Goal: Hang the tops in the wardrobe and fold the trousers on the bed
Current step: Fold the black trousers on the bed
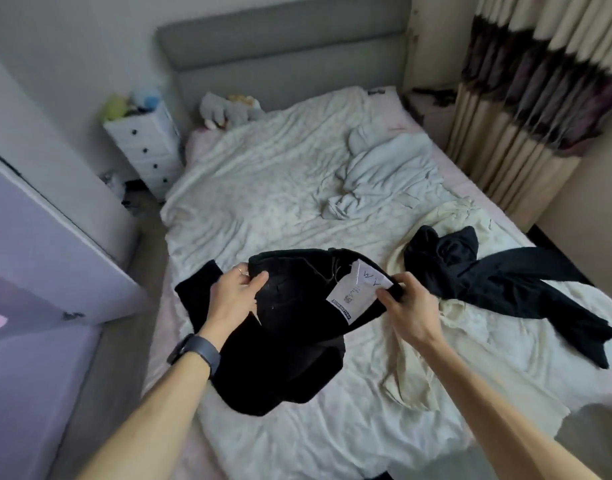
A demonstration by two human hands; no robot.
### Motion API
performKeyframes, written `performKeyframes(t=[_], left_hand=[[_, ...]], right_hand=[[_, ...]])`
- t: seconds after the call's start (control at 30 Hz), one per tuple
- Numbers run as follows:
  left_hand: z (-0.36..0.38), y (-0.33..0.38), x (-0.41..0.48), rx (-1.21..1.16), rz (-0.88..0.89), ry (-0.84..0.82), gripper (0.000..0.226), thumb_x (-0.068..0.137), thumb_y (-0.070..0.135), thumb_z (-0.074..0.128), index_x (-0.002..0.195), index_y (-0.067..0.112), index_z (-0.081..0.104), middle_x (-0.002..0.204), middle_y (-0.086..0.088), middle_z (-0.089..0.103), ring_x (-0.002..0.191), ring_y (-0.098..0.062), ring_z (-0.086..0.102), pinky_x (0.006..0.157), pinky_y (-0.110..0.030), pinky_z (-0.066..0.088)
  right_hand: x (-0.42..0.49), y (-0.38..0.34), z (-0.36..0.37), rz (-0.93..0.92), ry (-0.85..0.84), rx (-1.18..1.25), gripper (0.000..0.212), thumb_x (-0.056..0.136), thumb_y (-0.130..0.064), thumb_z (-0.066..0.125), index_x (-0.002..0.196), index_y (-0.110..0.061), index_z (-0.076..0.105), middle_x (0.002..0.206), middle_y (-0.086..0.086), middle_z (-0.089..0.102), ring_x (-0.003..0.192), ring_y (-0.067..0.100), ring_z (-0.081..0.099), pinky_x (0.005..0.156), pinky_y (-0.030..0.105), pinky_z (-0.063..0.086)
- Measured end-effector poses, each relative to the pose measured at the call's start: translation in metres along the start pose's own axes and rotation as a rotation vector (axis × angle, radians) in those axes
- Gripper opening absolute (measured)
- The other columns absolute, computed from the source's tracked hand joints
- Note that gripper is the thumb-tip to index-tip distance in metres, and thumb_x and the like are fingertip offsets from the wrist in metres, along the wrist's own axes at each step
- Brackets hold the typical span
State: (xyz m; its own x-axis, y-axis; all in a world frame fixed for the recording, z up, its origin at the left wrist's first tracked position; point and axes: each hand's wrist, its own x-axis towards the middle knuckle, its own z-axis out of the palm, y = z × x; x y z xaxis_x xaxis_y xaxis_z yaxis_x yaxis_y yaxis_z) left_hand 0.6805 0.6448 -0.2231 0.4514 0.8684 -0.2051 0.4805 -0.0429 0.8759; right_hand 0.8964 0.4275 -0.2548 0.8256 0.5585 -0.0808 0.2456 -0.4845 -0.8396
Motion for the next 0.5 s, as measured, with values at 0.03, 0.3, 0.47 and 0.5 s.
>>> performKeyframes(t=[0.03,0.3,0.47,0.5], left_hand=[[-0.022,0.006,-0.023,-0.048,0.036,0.029,0.007,0.09,0.035,0.074,0.09,0.031,0.069,0.088,-0.001,0.076,0.089,-0.022,0.074,0.074,-0.046,0.062],[-0.202,0.095,-0.234,-0.185,0.368,0.325,0.01,0.093,0.032,0.072,0.088,0.024,0.075,0.088,0.004,0.078,0.089,-0.016,0.075,0.083,-0.044,0.061],[-0.281,0.165,-0.324,-0.089,0.534,0.503,0.021,0.082,0.059,0.069,0.085,0.038,0.074,0.084,0.01,0.077,0.09,-0.013,0.074,0.087,-0.05,0.059],[-0.293,0.177,-0.342,-0.08,0.555,0.526,0.024,0.081,0.061,0.068,0.085,0.038,0.074,0.084,0.011,0.077,0.089,-0.012,0.073,0.087,-0.05,0.059]], right_hand=[[-0.016,-0.017,-0.007,-0.065,0.025,0.023,0.016,0.088,-0.022,0.075,0.1,-0.019,0.065,0.075,-0.014,0.063,0.068,0.006,0.061,0.06,0.014,0.041],[-0.177,-0.183,-0.083,-0.455,0.105,0.143,0.017,0.087,-0.027,0.077,0.1,-0.022,0.067,0.076,-0.012,0.068,0.064,-0.009,0.061,0.057,0.007,0.042],[-0.246,-0.279,-0.15,-0.591,0.176,0.181,0.019,0.081,-0.031,0.08,0.094,-0.027,0.067,0.075,-0.012,0.069,0.068,0.003,0.062,0.069,0.016,0.045],[-0.259,-0.295,-0.163,-0.608,0.186,0.192,0.02,0.081,-0.032,0.08,0.095,-0.025,0.067,0.079,-0.01,0.071,0.074,0.009,0.064,0.072,0.02,0.046]])
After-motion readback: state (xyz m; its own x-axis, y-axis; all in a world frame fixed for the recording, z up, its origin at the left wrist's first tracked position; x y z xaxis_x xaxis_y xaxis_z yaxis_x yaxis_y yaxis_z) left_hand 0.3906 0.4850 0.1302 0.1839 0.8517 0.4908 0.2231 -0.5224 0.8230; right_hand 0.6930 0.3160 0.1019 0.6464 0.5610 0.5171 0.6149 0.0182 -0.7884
